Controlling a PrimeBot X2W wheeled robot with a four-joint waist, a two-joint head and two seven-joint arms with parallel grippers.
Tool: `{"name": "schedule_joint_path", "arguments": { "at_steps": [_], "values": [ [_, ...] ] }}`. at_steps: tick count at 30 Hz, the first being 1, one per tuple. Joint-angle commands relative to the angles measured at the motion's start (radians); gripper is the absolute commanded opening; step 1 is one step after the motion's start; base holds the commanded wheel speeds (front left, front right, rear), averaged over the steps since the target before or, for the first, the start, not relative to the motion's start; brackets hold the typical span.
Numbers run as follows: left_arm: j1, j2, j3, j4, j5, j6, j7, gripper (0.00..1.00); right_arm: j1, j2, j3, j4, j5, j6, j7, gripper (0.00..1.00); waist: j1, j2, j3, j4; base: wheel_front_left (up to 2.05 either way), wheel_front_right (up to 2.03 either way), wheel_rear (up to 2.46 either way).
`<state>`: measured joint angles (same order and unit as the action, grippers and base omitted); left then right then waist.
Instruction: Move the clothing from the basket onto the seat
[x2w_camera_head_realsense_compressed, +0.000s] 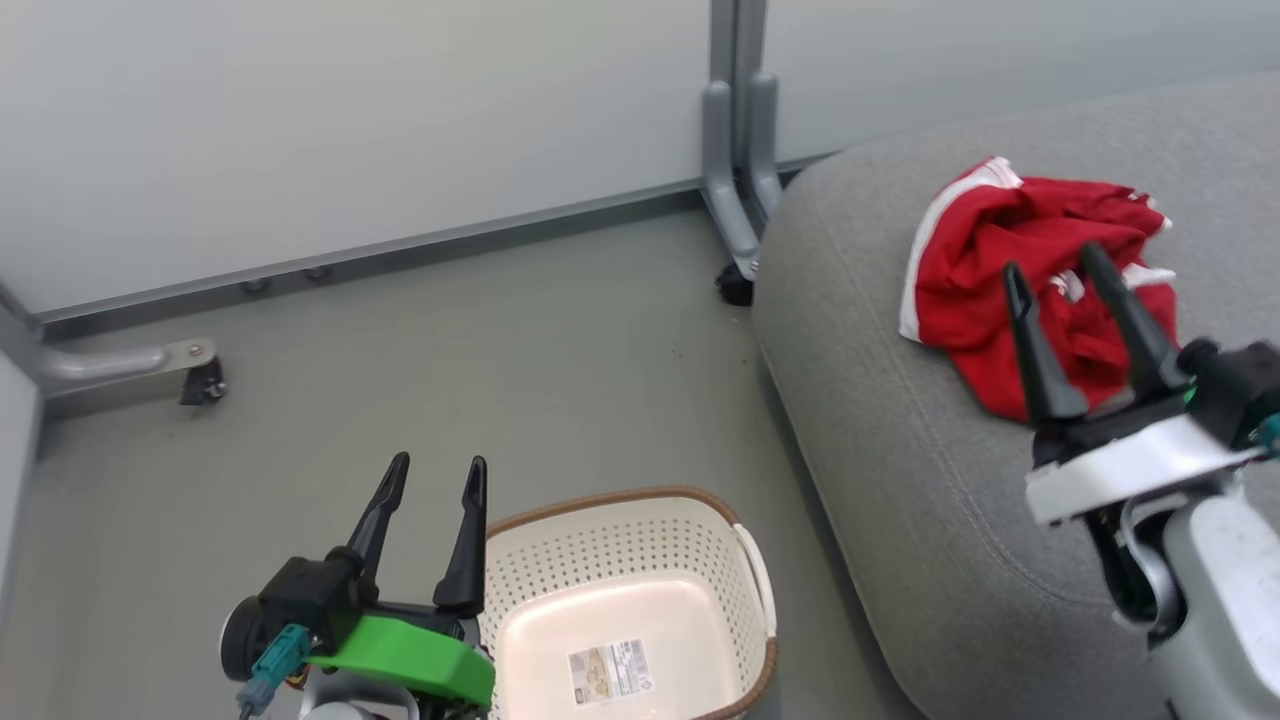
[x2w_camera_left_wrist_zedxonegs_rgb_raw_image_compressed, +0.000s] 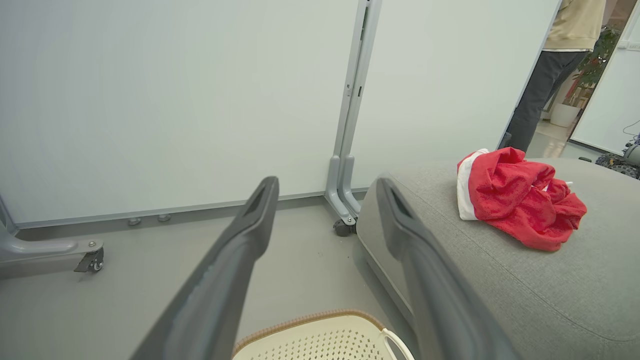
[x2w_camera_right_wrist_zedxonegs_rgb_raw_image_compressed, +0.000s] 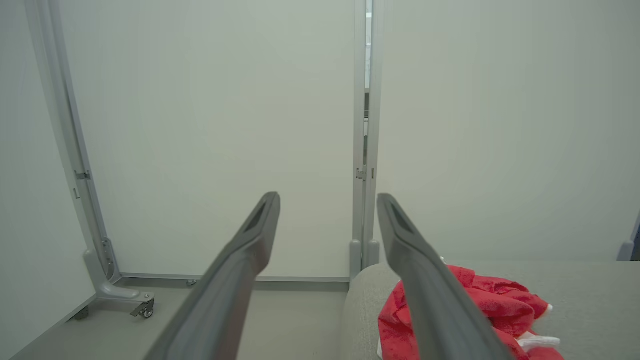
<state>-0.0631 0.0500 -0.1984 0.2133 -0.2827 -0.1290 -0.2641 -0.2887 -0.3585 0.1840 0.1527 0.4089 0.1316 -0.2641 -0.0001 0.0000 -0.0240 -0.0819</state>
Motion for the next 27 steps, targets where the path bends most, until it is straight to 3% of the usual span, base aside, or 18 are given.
{"name": "schedule_joint_path", "arguments": {
  "at_steps": [1,8,16,27],
  "values": [
    [0.021,0.002,0.010,-0.004,0.001,-0.003,0.000,1.00,0.042,0.018,0.000,-0.011,-0.020,-0.002,0.000,1.00,0.0001,0.0000,-0.052,0.074,0.00,0.00,0.00],
    [0.047,0.002,0.042,0.006,0.015,-0.003,0.000,1.00,0.173,0.133,-0.032,-0.035,-0.063,-0.002,0.000,1.00,0.0001,0.0000,-0.082,0.166,0.00,0.00,0.00],
    [0.071,0.002,0.063,0.029,0.001,-0.003,0.000,1.00,0.238,0.231,-0.047,-0.044,-0.105,-0.002,0.000,1.00,0.0001,0.0000,-0.089,0.214,0.00,0.00,0.00],
    [0.080,0.002,0.092,0.056,-0.003,-0.003,0.000,1.00,0.247,0.264,-0.038,-0.035,-0.113,-0.002,0.000,1.00,0.0001,0.0000,-0.091,0.215,0.00,0.00,0.00]
  ]
}}
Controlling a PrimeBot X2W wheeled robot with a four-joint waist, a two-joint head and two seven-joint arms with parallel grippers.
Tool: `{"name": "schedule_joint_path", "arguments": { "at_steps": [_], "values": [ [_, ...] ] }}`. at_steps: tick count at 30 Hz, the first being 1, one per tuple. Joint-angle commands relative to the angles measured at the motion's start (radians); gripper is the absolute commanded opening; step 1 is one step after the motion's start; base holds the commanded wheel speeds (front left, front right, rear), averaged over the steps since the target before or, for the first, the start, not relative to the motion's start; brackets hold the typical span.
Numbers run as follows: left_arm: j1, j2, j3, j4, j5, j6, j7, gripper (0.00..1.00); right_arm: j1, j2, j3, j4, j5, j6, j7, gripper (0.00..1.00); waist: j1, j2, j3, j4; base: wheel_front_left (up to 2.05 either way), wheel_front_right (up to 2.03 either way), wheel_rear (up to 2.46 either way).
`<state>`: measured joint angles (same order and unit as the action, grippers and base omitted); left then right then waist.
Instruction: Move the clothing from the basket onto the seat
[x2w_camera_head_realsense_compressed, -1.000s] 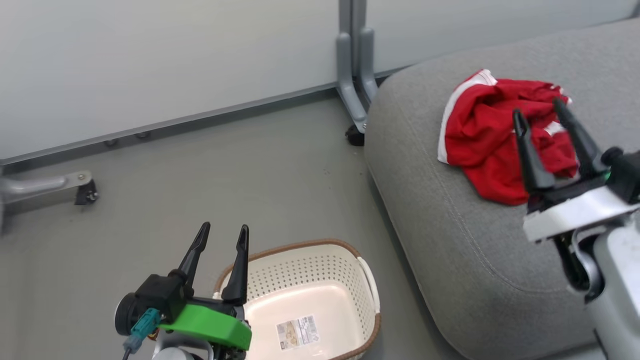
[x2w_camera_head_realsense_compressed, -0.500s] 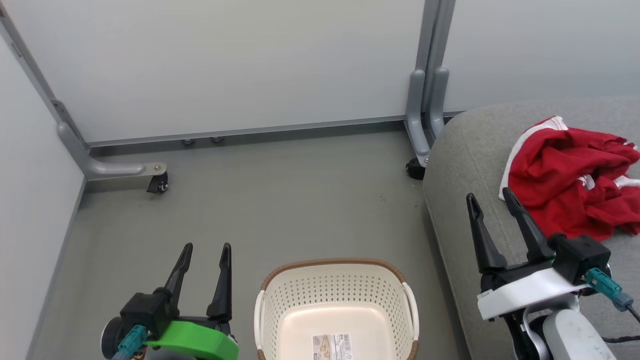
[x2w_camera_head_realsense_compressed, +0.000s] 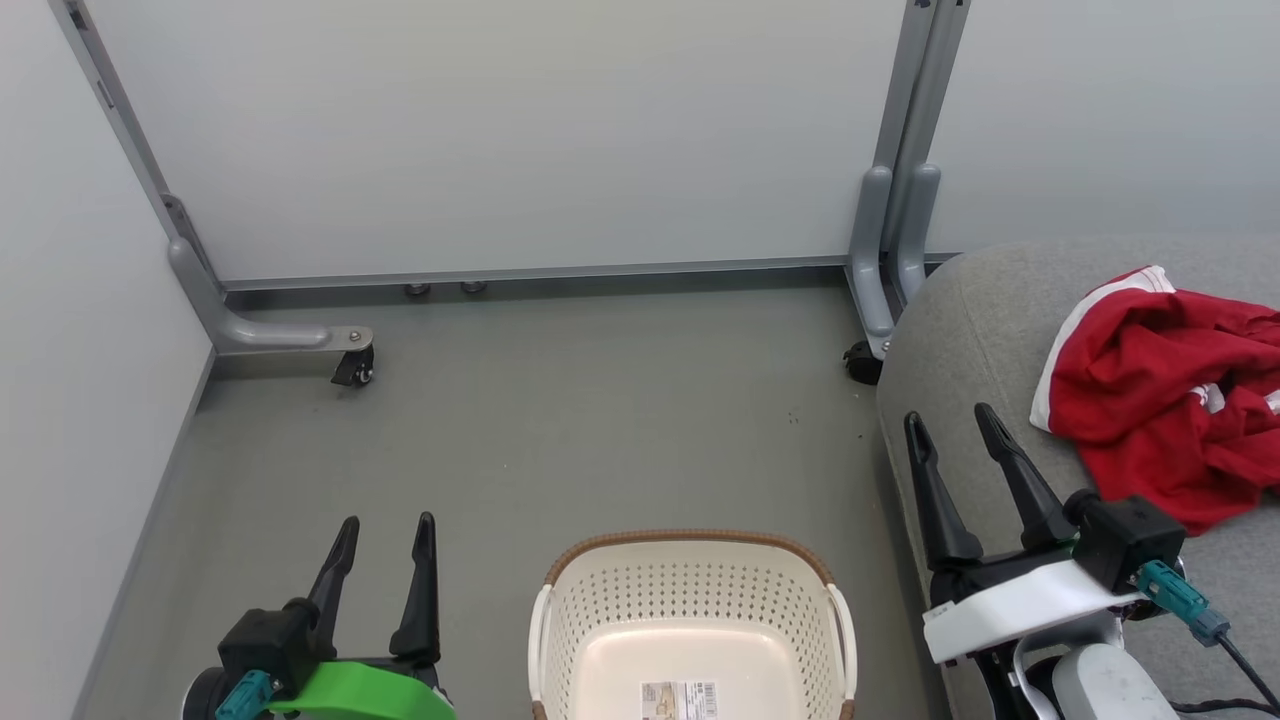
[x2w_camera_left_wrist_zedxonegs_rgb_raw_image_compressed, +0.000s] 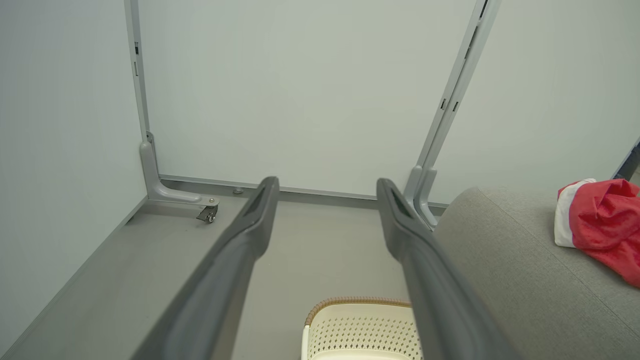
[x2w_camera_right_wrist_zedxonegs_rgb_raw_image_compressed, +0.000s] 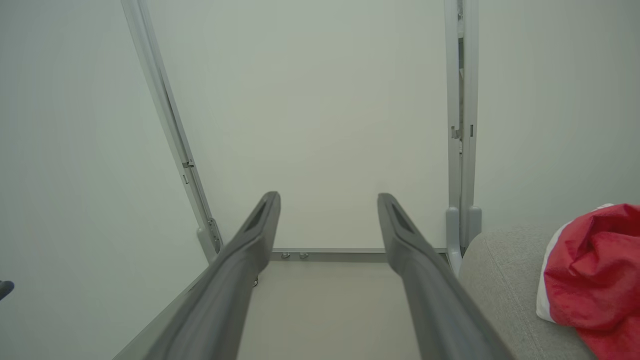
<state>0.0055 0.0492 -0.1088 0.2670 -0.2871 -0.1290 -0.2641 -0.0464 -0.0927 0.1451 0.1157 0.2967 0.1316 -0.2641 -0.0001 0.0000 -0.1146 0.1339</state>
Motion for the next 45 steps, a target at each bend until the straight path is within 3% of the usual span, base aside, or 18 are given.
{"name": "schedule_joint_path", "arguments": {
  "at_steps": [1,18,41,42,45],
  "values": [
    [0.011,0.003,0.005,0.005,0.001,-0.003,0.000,1.00,0.003,-0.003,0.001,0.002,0.000,-0.002,0.000,1.00,0.0001,0.0000,-0.001,-0.002,0.00,0.00,0.00],
    [0.016,0.003,0.015,0.002,0.004,-0.003,0.000,1.00,0.001,-0.005,0.000,0.014,0.006,-0.002,0.000,1.00,0.0001,0.0000,-0.010,-0.011,0.00,0.00,0.00],
    [0.020,0.003,0.022,0.033,-0.073,-0.003,0.000,1.00,-0.007,-0.003,0.003,0.018,0.029,-0.002,0.000,1.00,0.0001,0.0000,-0.005,-0.029,0.00,0.00,0.00],
    [0.006,0.000,0.018,0.034,-0.074,0.000,0.000,0.00,-0.001,-0.003,0.002,0.016,0.022,0.000,0.000,0.00,0.0001,0.0000,-0.004,-0.029,0.00,0.00,0.00],
    [0.013,-0.001,0.013,0.058,-0.078,0.000,0.001,0.00,0.017,0.003,0.001,0.040,0.025,0.000,0.001,0.00,0.0001,0.0000,-0.004,-0.030,0.00,0.00,0.00]
  ]
}}
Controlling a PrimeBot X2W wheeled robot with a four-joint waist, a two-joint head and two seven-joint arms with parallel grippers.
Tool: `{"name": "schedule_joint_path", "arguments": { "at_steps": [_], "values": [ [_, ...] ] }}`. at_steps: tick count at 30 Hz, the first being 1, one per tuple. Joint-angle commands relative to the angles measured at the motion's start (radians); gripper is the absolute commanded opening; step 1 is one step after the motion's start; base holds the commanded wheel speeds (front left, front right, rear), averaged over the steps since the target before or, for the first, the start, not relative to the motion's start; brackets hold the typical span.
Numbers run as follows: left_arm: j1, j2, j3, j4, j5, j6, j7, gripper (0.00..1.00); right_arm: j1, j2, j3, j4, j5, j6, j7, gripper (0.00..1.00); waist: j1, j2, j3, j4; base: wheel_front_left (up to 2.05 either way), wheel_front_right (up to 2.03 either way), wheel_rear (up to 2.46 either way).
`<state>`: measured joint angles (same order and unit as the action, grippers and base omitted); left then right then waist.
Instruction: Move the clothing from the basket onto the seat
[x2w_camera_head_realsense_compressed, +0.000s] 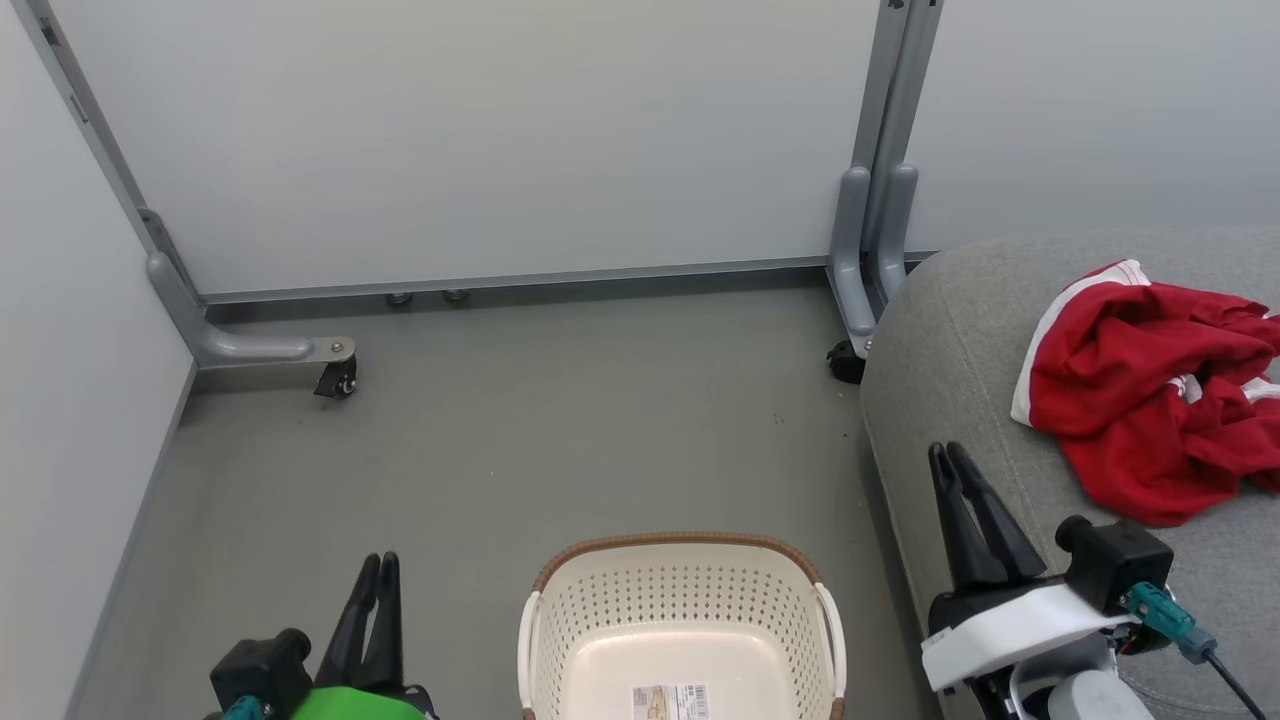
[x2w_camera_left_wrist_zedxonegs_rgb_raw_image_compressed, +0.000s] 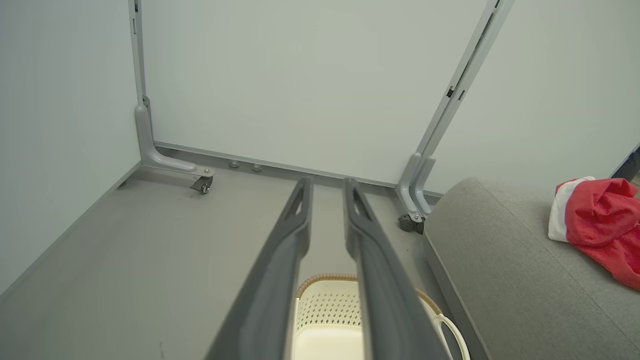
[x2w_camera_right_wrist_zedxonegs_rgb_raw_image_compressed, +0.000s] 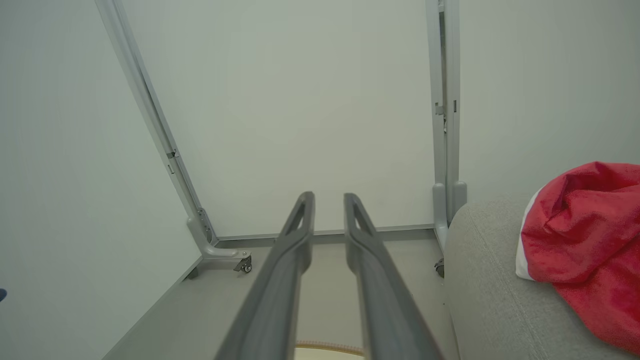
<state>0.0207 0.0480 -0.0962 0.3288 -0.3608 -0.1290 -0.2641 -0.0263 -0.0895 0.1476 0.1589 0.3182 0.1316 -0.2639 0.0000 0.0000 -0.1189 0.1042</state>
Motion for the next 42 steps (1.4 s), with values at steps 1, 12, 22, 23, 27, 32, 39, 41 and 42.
{"name": "schedule_joint_path", "arguments": {
  "at_steps": [1,12,22,23,27,32,39,41,42],
  "values": [
    [0.003,0.000,0.000,0.005,-0.003,0.000,0.001,0.00,0.005,0.001,0.000,0.006,0.003,0.000,0.001,0.00,0.0000,0.0000,0.000,0.000,0.00,0.00,0.00],
    [-0.019,0.002,0.029,-0.008,-0.191,0.000,0.055,0.00,-0.010,0.007,-0.039,0.017,0.195,0.000,0.057,0.00,0.0000,0.0000,0.011,-0.009,0.00,0.00,0.00],
    [-0.036,0.004,0.053,-0.020,-0.338,0.000,0.098,0.00,-0.022,0.011,-0.070,0.026,0.346,0.000,0.101,0.00,0.0000,0.0000,0.020,-0.017,0.00,0.00,0.00],
    [-0.038,0.004,0.055,-0.021,-0.350,-0.001,0.102,0.00,-0.023,0.011,-0.073,0.027,0.359,0.000,0.105,0.00,0.0000,0.0000,0.021,-0.018,0.00,0.00,0.00],
    [-0.044,0.005,0.064,-0.025,-0.405,-0.001,0.118,0.00,-0.027,0.013,-0.085,0.030,0.415,0.000,0.122,0.00,0.0000,0.0000,0.025,-0.021,0.00,0.00,0.00],
    [-0.052,0.005,0.075,-0.030,-0.470,-0.001,0.138,0.00,-0.032,0.015,-0.098,0.034,0.483,0.000,0.141,0.00,0.0000,0.0000,0.030,-0.026,0.00,0.00,0.00],
    [-0.062,0.006,0.089,-0.036,-0.557,-0.001,0.163,0.00,-0.039,0.018,-0.117,0.039,0.571,-0.001,0.168,0.00,0.0000,0.0000,0.037,-0.031,0.00,0.00,0.00],
    [-0.064,0.006,0.092,-0.038,-0.579,-0.001,0.170,0.00,-0.041,0.018,-0.122,0.041,0.594,0.000,0.174,0.00,0.0000,0.0000,0.039,-0.033,0.00,0.00,0.00],
    [-0.065,0.006,0.094,-0.038,-0.588,-0.001,0.173,0.00,-0.042,0.019,-0.124,0.041,0.605,-0.001,0.178,0.00,0.0000,0.0000,0.040,-0.034,0.00,0.00,0.00]
  ]
}}
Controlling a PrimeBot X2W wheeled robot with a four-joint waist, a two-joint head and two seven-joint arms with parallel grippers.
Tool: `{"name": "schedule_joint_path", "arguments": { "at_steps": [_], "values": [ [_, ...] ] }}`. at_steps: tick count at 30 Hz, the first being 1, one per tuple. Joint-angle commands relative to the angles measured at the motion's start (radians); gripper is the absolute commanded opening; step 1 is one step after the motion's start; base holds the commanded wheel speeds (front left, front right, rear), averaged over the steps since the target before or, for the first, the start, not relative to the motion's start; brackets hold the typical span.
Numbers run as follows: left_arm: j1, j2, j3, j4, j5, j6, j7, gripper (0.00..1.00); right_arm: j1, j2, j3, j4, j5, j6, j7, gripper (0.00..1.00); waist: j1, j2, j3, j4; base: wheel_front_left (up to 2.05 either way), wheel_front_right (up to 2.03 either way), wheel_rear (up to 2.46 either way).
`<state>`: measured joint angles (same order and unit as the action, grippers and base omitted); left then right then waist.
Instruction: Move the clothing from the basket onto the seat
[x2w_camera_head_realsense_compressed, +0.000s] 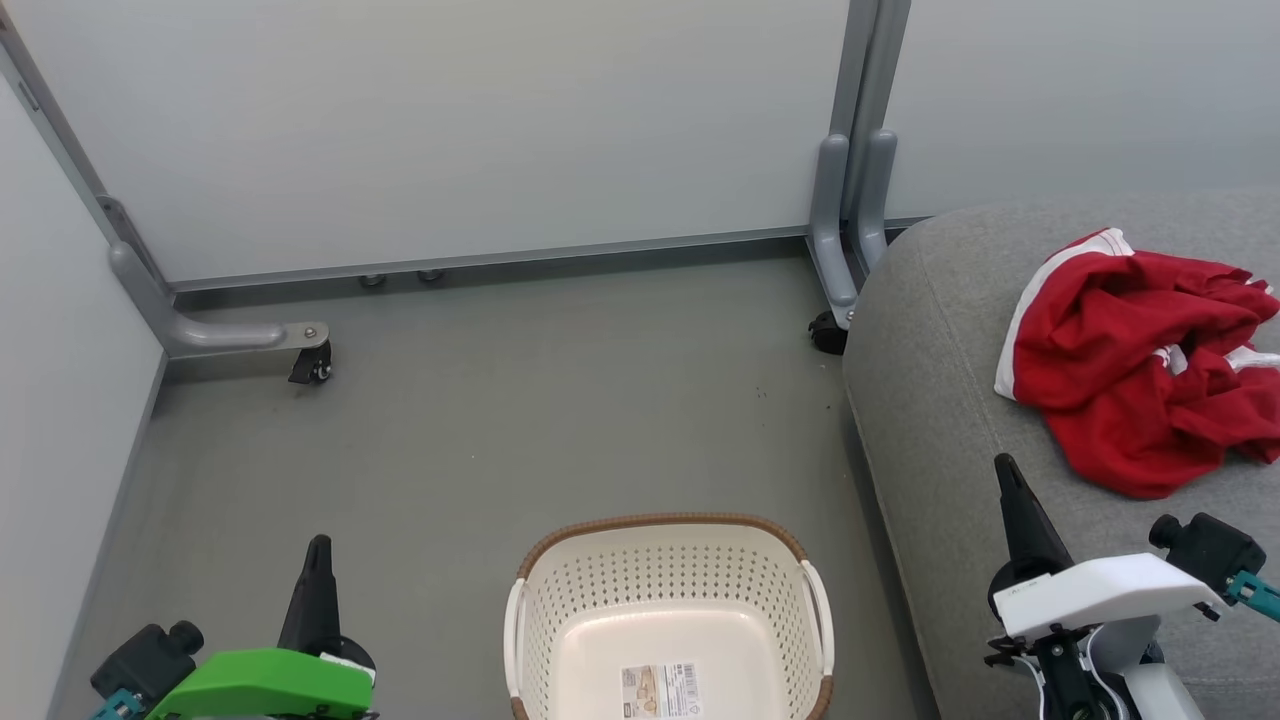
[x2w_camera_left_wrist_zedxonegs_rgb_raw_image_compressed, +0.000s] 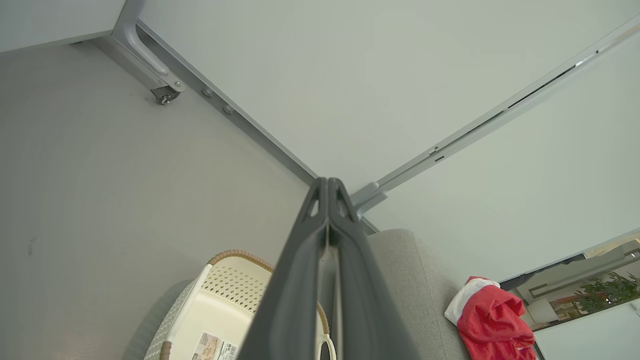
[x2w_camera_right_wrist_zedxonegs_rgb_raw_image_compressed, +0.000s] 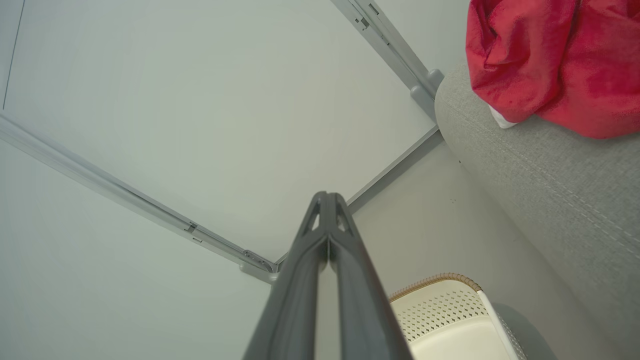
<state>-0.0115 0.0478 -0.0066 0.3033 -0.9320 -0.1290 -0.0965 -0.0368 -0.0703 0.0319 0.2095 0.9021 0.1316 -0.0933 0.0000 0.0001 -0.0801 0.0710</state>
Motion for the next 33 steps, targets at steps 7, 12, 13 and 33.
{"name": "schedule_joint_path", "arguments": {
  "at_steps": [7,12,13,33],
  "values": [
    [-0.042,0.007,0.018,-0.019,-0.096,-0.001,0.028,0.00,-0.036,0.002,-0.024,-0.004,0.100,-0.001,0.030,0.00,0.0000,-0.0001,0.008,-0.007,0.00,0.00,0.00],
    [-0.047,0.007,0.027,-0.023,-0.145,-0.001,0.044,0.00,-0.041,0.004,-0.035,-0.001,0.152,-0.001,0.045,0.00,0.0000,-0.0001,0.012,-0.011,0.00,0.00,0.00],
    [-0.048,0.007,0.028,-0.024,-0.157,-0.001,0.047,0.00,-0.042,0.004,-0.037,-0.001,0.163,-0.001,0.049,0.00,0.0000,-0.0001,0.013,-0.011,0.00,0.00,0.00],
    [-0.068,0.008,0.060,-0.036,-0.336,-0.002,0.103,0.00,-0.055,0.008,-0.075,0.012,0.350,0.000,0.104,0.00,0.0000,-0.0001,0.033,-0.028,0.00,0.00,0.00]
  ]
}}
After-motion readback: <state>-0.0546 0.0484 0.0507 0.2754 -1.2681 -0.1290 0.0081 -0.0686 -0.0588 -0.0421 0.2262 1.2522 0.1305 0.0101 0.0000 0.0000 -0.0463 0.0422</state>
